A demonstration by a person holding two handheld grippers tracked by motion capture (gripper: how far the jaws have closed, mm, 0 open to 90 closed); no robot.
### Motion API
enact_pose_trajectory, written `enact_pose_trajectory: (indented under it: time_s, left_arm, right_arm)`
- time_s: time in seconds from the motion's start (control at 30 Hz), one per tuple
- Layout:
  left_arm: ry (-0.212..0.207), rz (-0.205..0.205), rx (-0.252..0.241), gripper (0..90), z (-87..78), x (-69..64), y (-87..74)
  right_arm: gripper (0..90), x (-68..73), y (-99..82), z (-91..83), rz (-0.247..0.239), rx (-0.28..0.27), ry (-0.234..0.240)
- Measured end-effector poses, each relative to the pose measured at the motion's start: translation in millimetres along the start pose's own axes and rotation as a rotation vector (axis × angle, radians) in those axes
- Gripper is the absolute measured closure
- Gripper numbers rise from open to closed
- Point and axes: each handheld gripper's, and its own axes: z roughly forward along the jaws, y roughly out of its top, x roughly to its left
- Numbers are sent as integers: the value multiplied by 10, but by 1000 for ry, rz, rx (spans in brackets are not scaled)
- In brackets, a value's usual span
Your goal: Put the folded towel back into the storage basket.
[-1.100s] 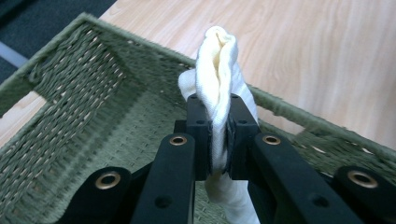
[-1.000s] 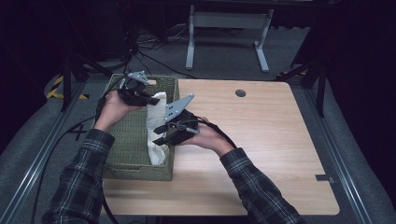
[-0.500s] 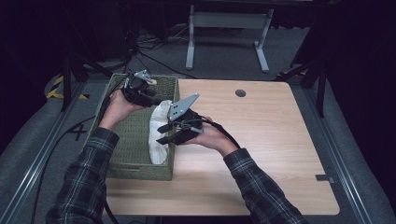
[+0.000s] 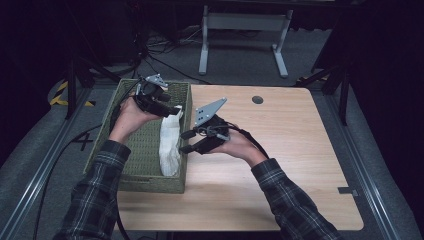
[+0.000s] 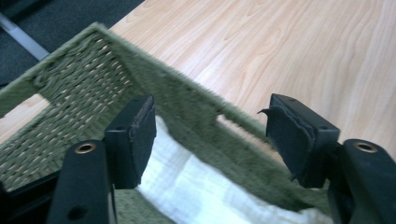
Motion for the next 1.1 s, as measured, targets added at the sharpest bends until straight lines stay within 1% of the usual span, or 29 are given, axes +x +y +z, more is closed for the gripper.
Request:
enact_pose_trajectory:
  time_s: [0.13, 0.2, 0.3, 0.37, 0.4, 0.43, 0.5, 0.63, 0.67, 0.7, 0.8, 0.83, 0.93, 0.97, 1.0, 1.03, 1.07, 1.1]
  left_arm:
    - [-1, -3, -8, 309, 15, -143, 59]
    - [-8, -16, -19, 299, 35, -235, 88]
    - [-8, -16, -15, 290, 54, -355, 132]
    - [-10, -20, -21, 285, 71, -463, 169]
    - [-7, -12, -13, 283, 71, -507, 192]
    - [-4, -16, -20, 281, 86, -564, 208]
    - [-1, -8, -18, 279, 101, -647, 241]
    - [-9, -7, -21, 273, 149, -857, 307]
    - [-10, -11, -33, 272, 174, -910, 313]
    - [-12, -8, -26, 271, 187, -955, 326]
    - [-13, -16, -32, 269, 247, -1096, 349]
    - [-16, -12, -30, 268, 265, -1140, 357]
    - [-14, -16, -55, 266, 330, -1276, 368]
    - [-20, -16, -52, 265, 348, -1319, 376]
    - [-26, -14, -60, 263, 388, -1373, 376]
    - [-33, -11, -53, 263, 414, -1407, 375]
    - [-33, -11, -53, 261, 414, -1407, 375]
    - [-43, -7, -57, 261, 466, -1463, 362]
  right_arm:
    - [476, -24, -73, -157, 5, -6, -13]
    - [464, -40, -127, -254, 11, -10, -15]
    - [450, -56, -210, -384, 17, -11, -22]
    - [440, -60, -271, -473, 18, -11, -22]
    - [435, -62, -302, -518, 19, -11, -26]
    - [433, -63, -335, -565, 23, -12, -25]
    - [422, -63, -400, -651, 25, -6, -29]
    - [406, -69, -544, -835, 31, -2, -41]
    - [401, -72, -580, -875, 35, 2, -44]
    - [400, -75, -617, -916, 38, 5, -47]
    - [396, -76, -732, -1029, 51, 3, -53]
    - [396, -73, -773, -1061, 52, 2, -58]
    - [391, -58, -901, -1151, 69, -4, -68]
    - [390, -52, -947, -1178, 75, -4, -70]
    - [389, -45, -995, -1203, 80, -2, -75]
    - [386, -36, -1055, -1232, 89, 1, -83]
    - [386, -36, -1055, -1232, 89, 1, -83]
    - [385, -29, -1104, -1257, 96, 0, -86]
